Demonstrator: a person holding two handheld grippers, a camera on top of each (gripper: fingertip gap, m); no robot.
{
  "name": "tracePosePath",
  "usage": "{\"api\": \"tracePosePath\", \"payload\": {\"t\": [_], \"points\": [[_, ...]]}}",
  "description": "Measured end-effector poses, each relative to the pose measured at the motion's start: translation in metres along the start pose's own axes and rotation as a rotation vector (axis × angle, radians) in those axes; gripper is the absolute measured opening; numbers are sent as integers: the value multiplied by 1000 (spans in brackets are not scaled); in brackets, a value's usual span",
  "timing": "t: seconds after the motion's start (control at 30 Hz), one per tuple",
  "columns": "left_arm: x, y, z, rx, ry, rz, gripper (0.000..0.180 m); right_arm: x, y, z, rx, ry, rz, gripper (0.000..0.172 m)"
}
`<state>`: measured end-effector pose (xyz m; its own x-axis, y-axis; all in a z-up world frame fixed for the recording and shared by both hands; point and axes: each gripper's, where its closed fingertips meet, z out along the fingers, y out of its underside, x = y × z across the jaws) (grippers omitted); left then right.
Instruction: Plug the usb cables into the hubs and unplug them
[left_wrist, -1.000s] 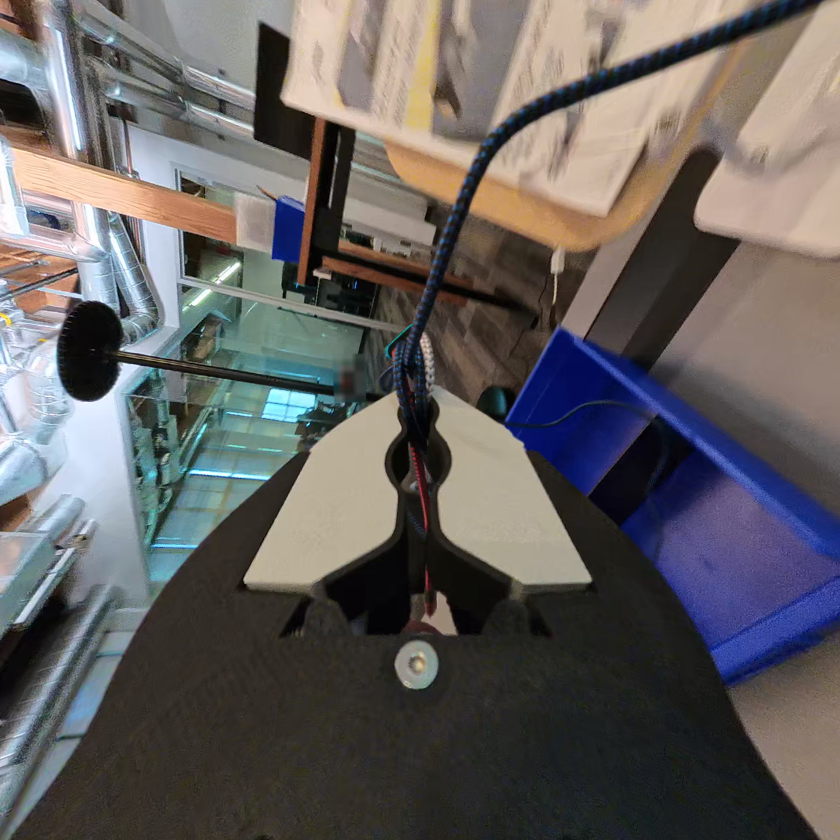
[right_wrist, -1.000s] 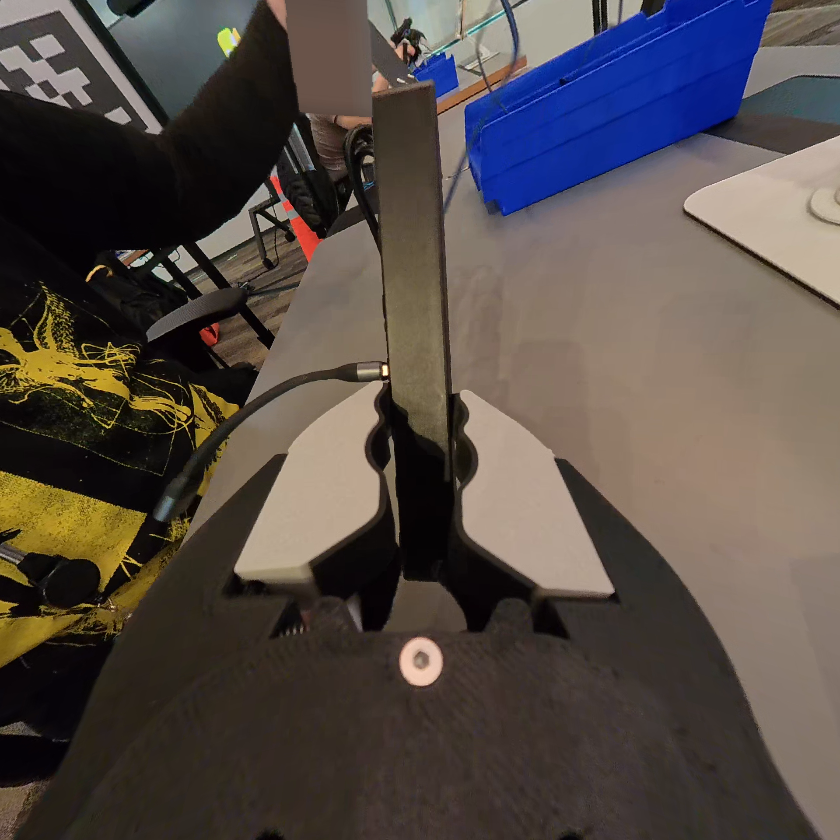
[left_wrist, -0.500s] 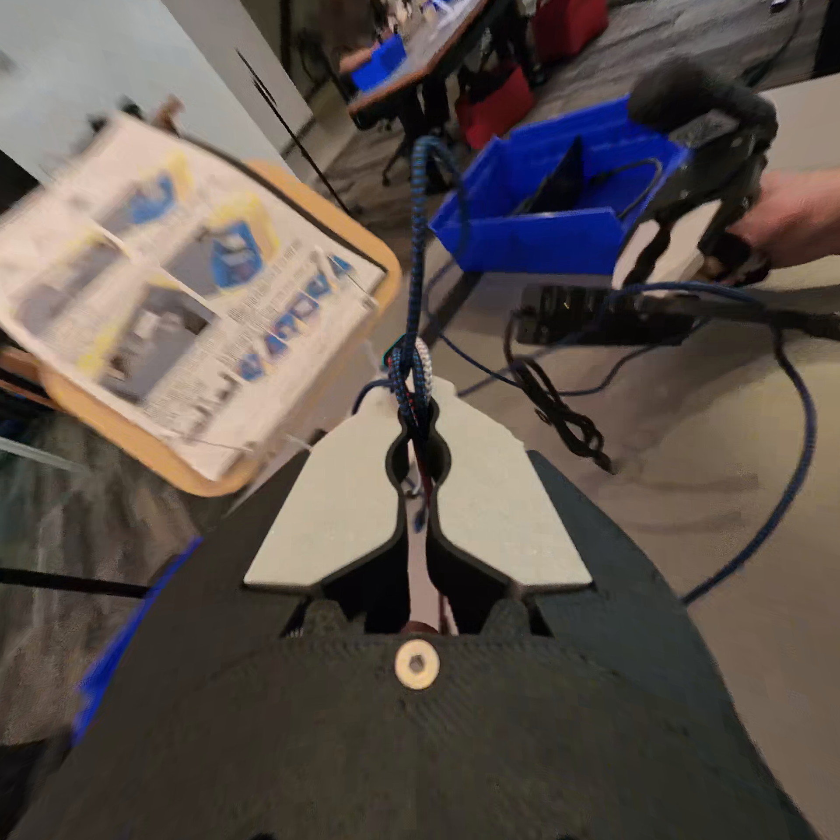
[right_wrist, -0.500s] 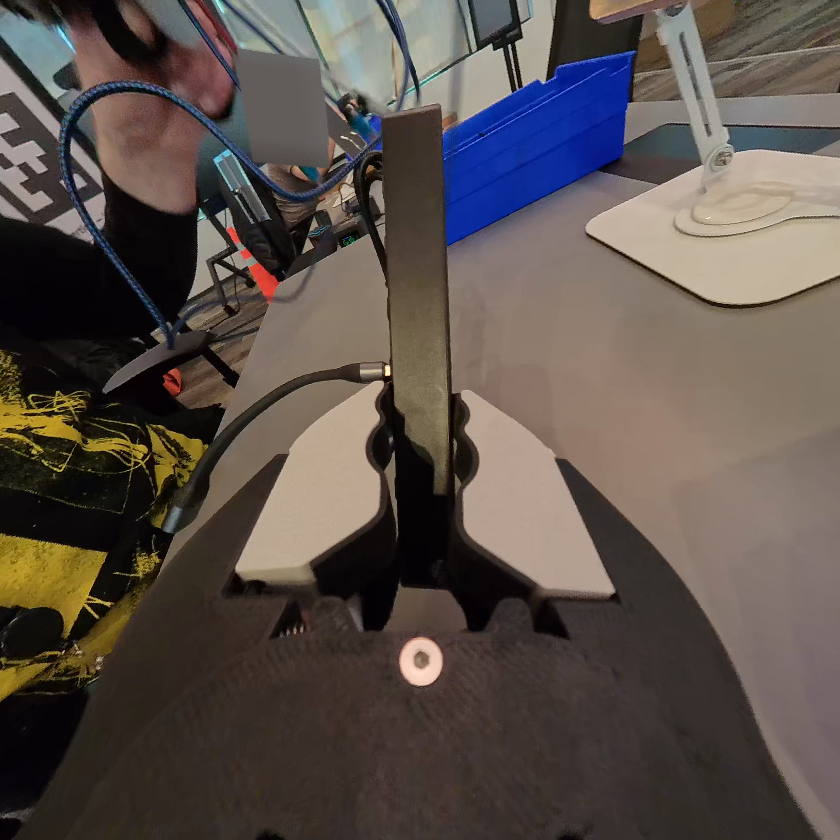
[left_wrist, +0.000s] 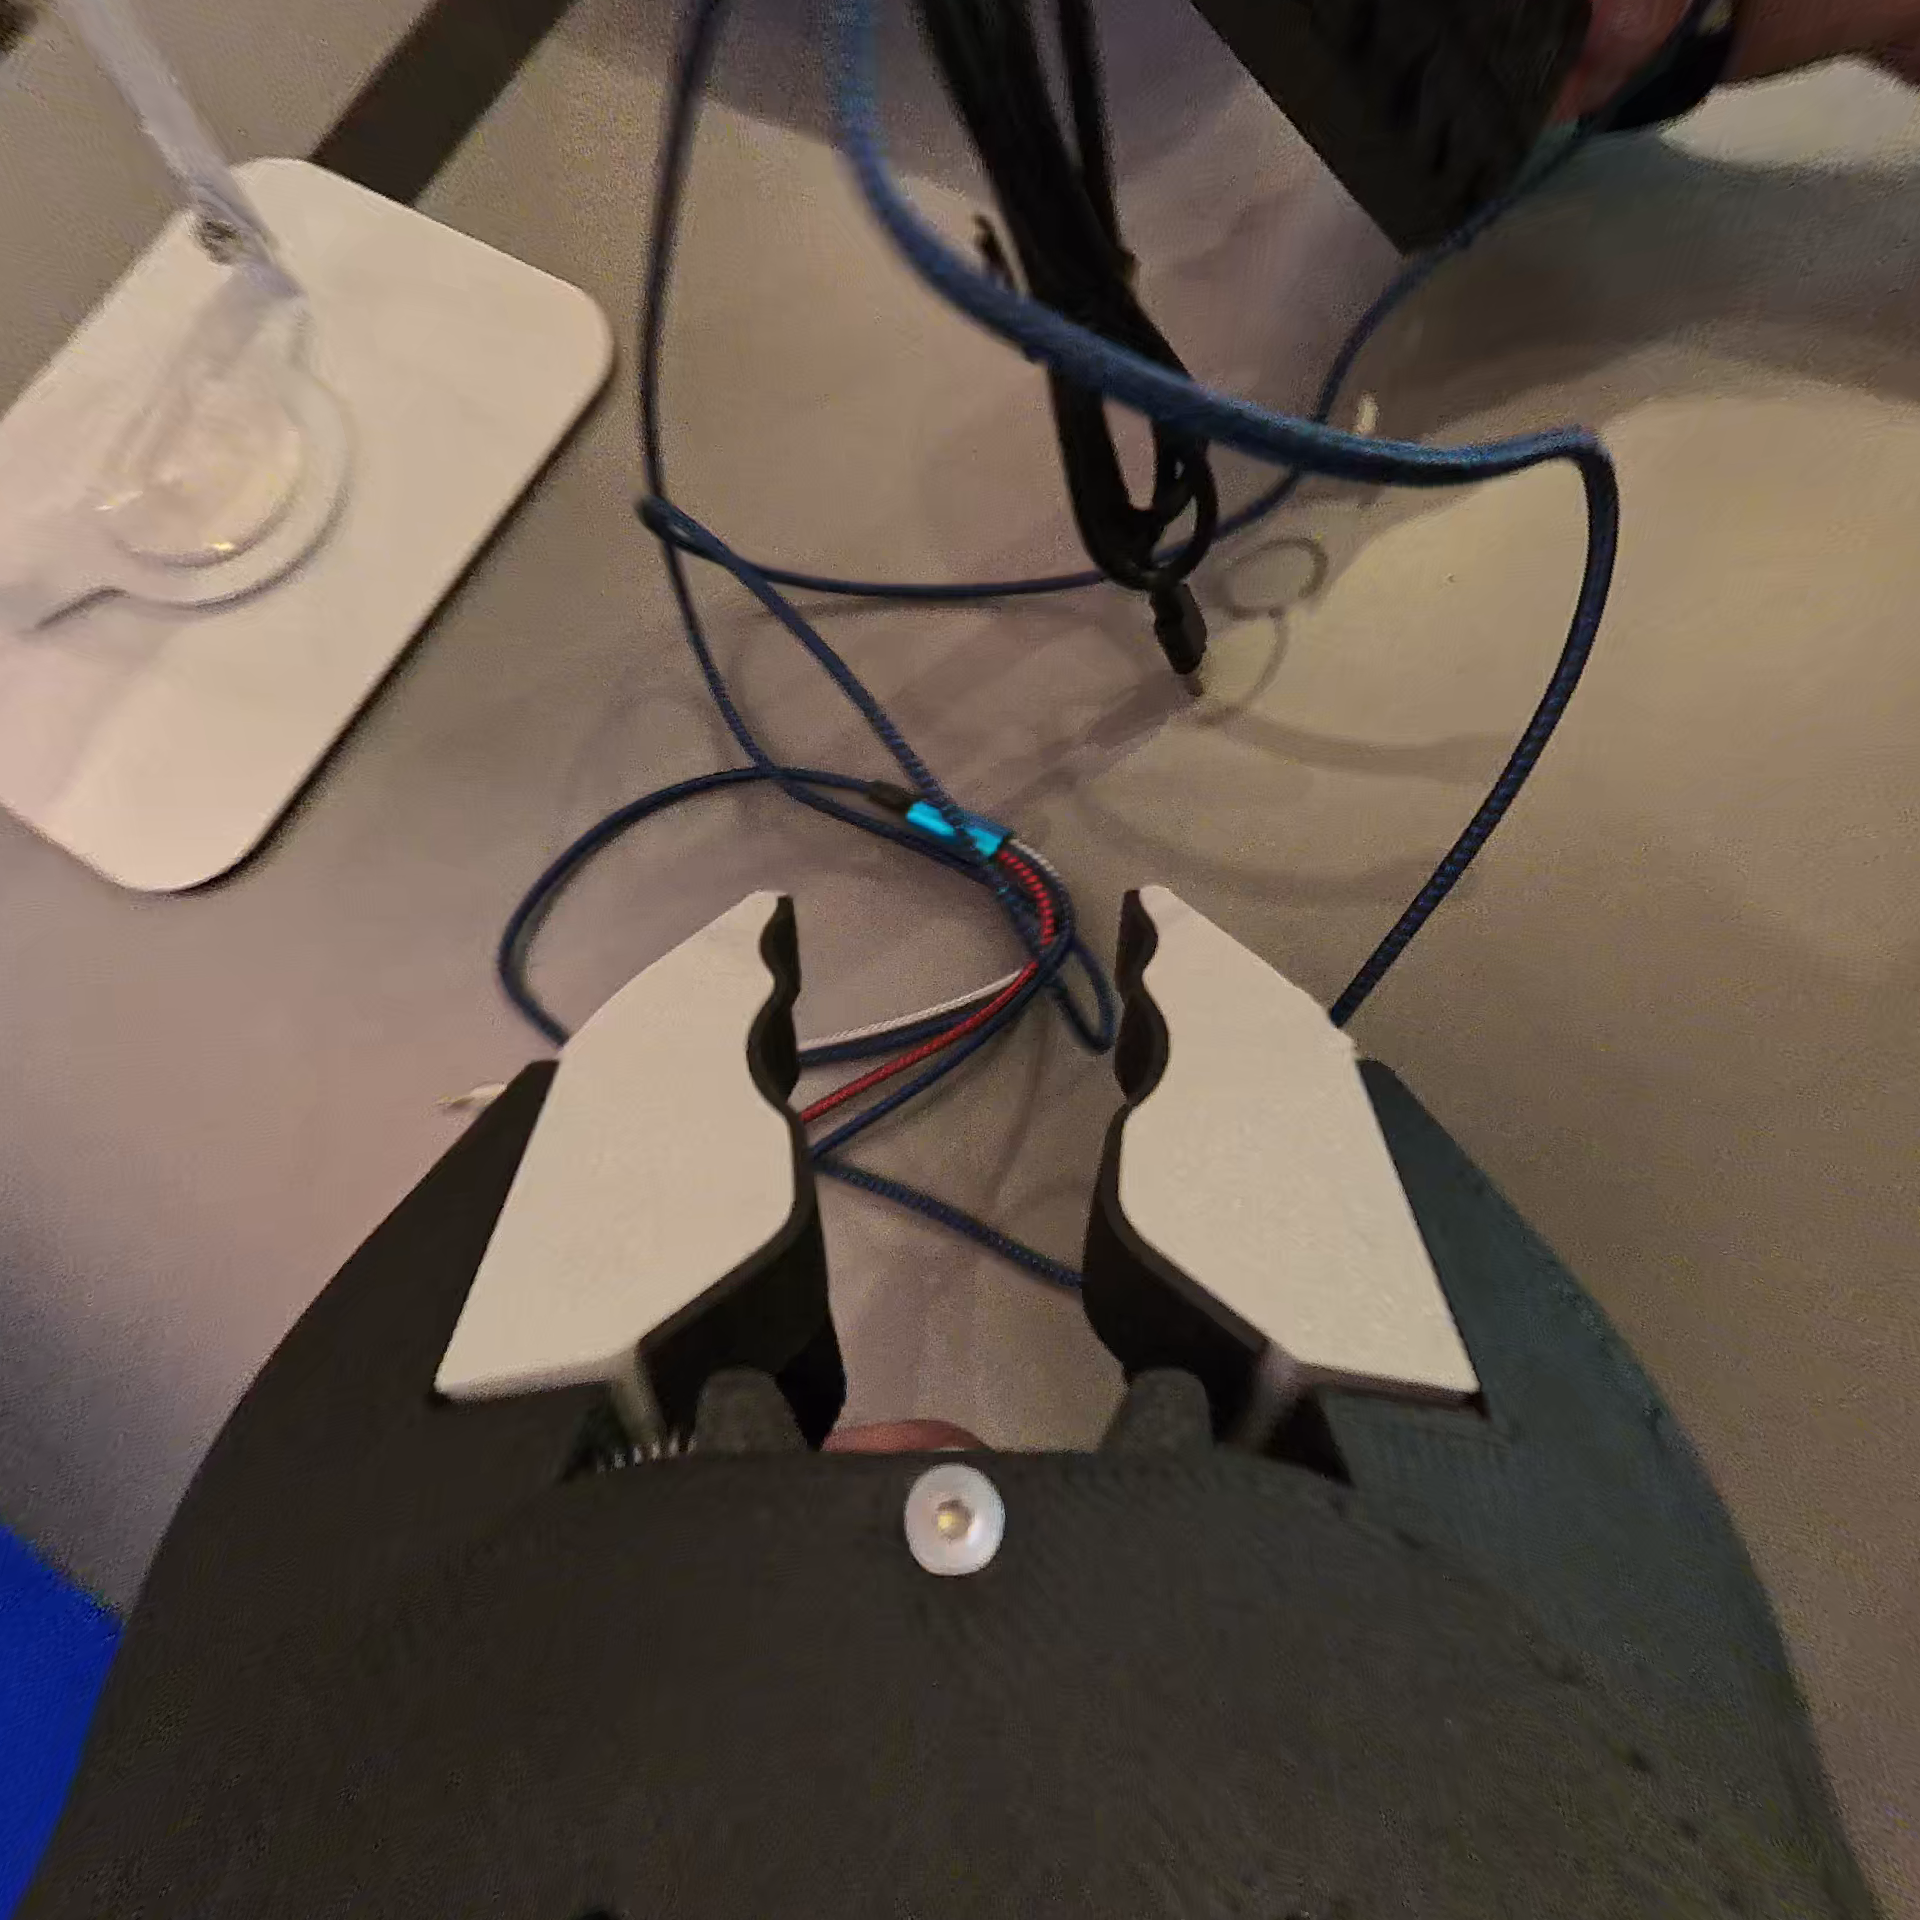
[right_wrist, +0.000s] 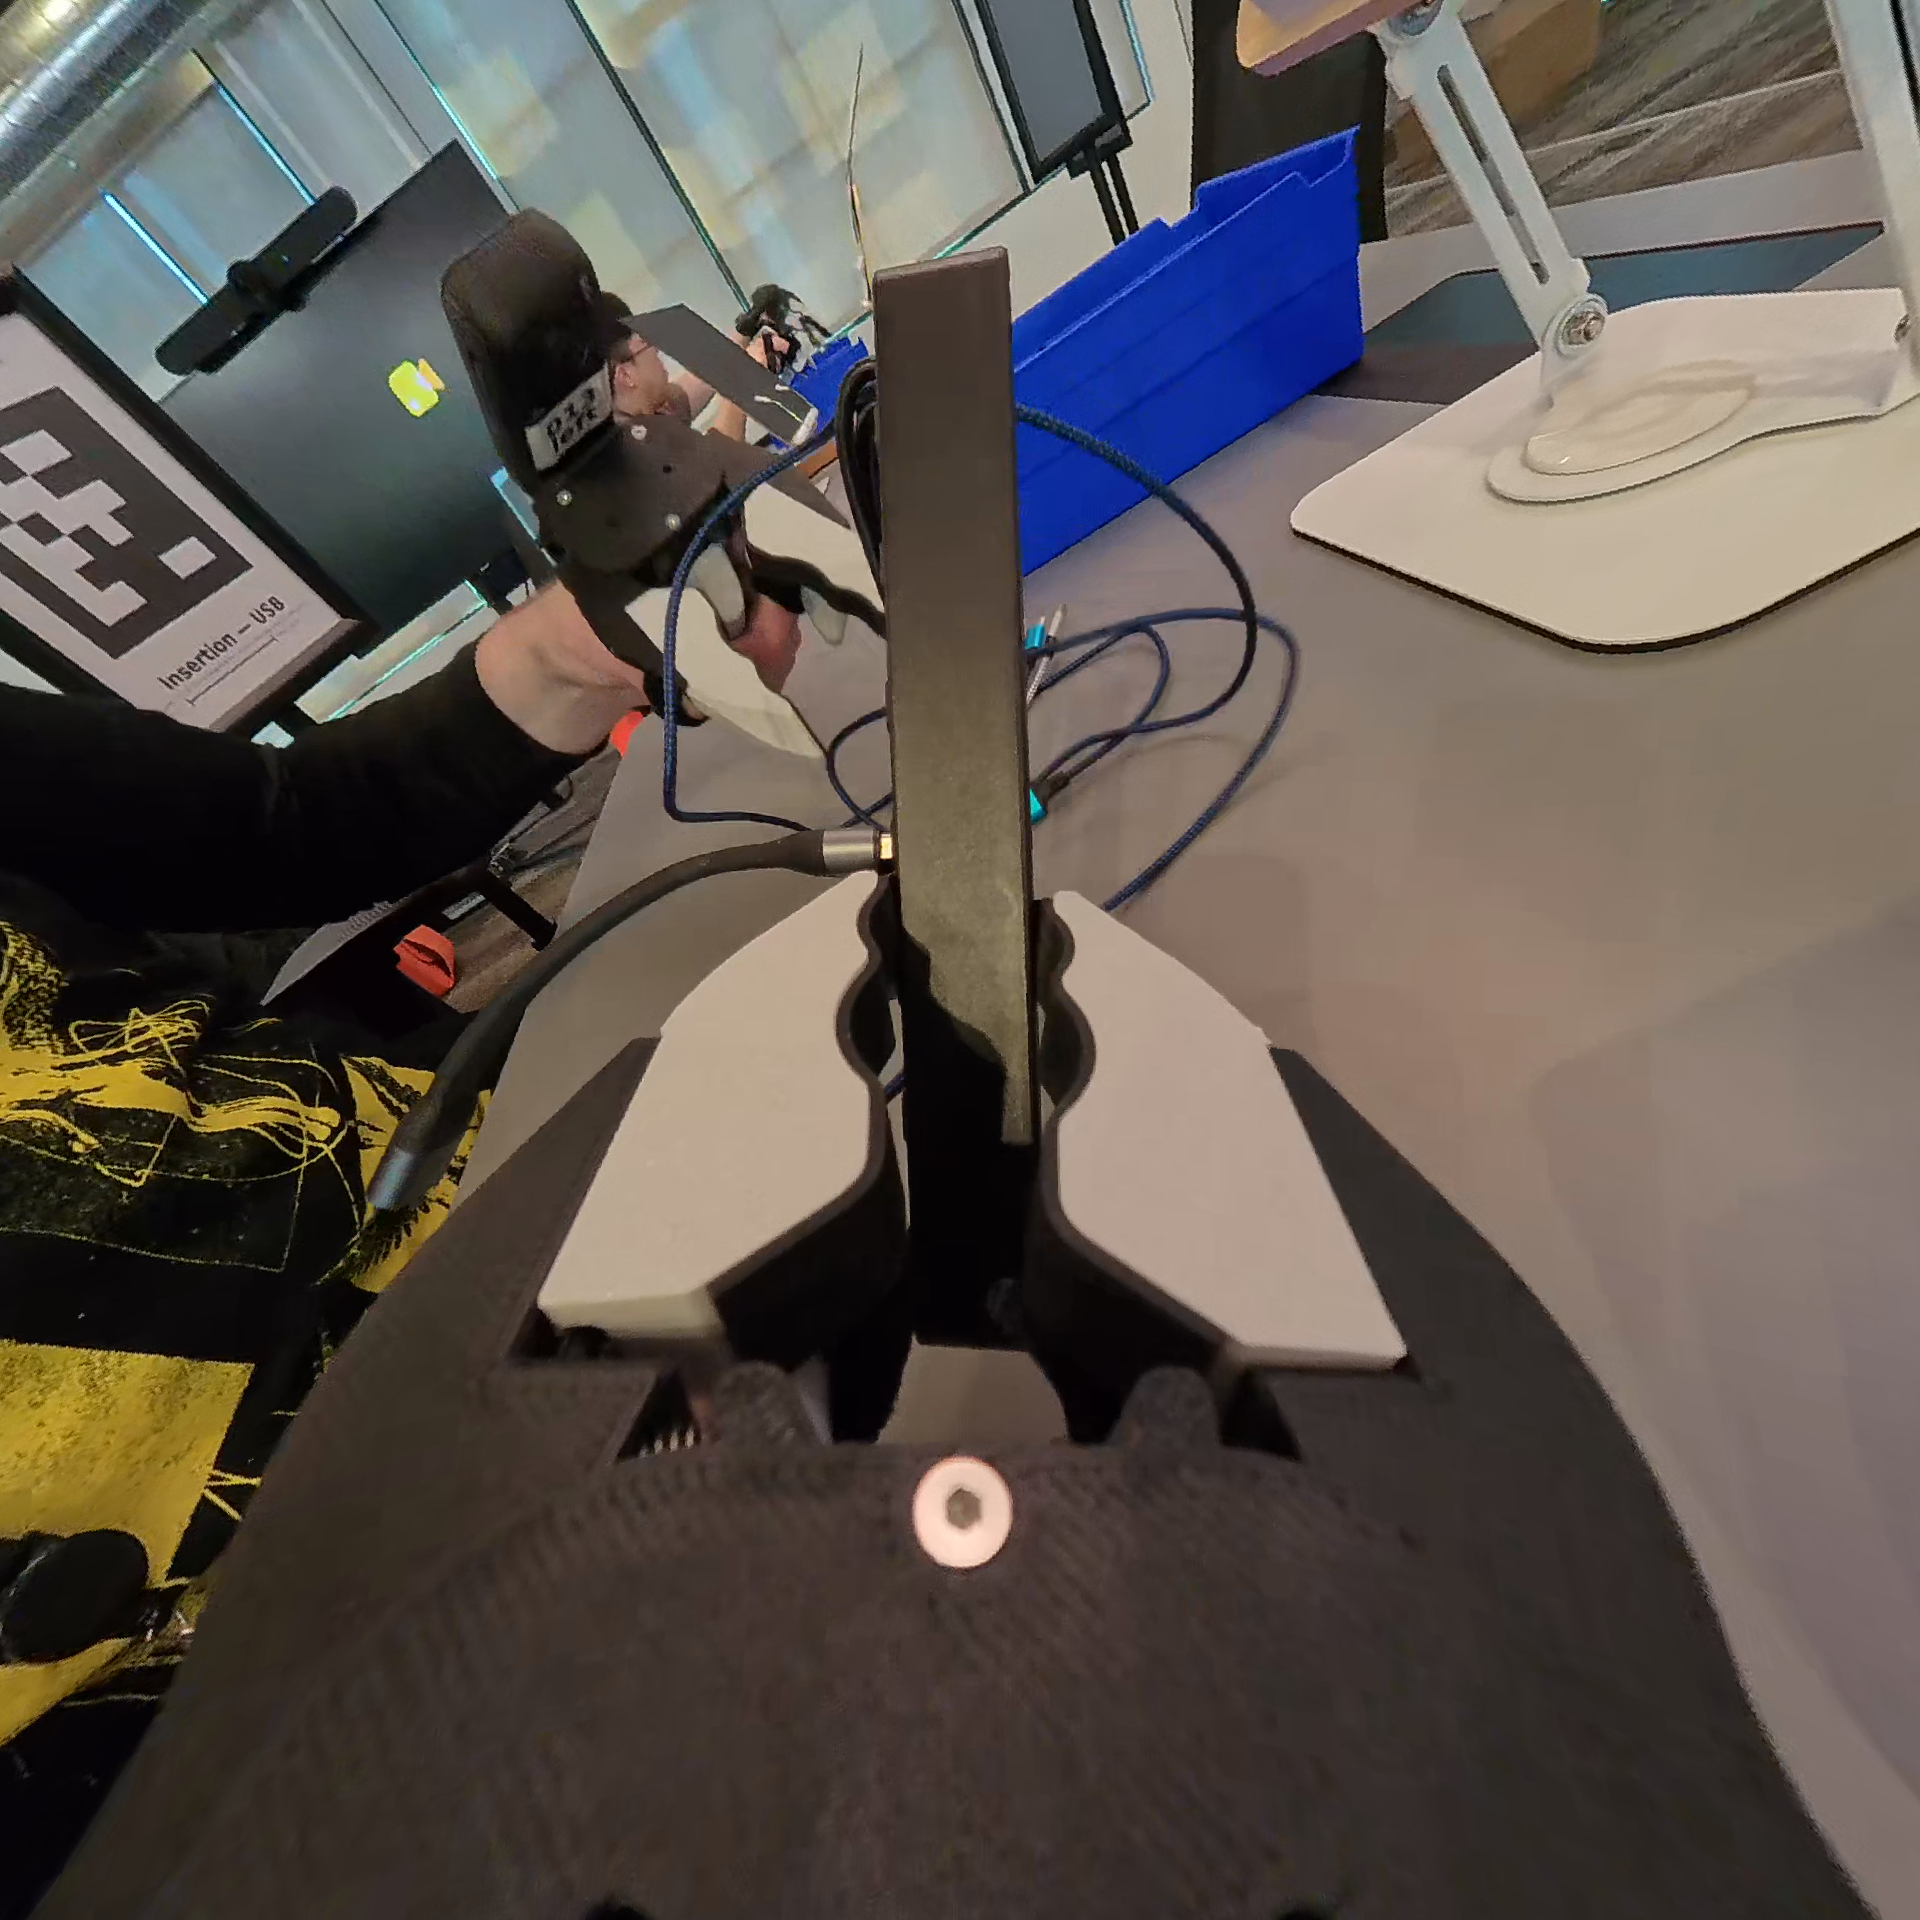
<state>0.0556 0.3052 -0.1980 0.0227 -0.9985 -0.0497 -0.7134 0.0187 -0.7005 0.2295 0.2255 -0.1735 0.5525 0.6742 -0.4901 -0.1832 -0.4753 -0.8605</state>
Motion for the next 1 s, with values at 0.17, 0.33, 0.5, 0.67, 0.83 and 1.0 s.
{"api": "tracePosePath", "payload": {"t": [0.17,0.33,0.5,0.67,0.83,1.0], "points": [[-29,-28,-61,165,-96,-86,64,1,-4,-2,30,-3,16,23],[63,-102,-87,390,157,30,42,-2,-5,1,49,-28,23,23],[124,-130,-27,376,230,5,58,-11,-8,6,74,-84,28,23],[101,-143,23,456,182,-218,74,-26,-18,4,141,-183,35,23],[89,-162,38,559,267,-343,81,-48,-23,5,172,-328,49,23],[94,-179,33,680,352,-326,52,-64,-20,13,166,-459,90,23]]}}
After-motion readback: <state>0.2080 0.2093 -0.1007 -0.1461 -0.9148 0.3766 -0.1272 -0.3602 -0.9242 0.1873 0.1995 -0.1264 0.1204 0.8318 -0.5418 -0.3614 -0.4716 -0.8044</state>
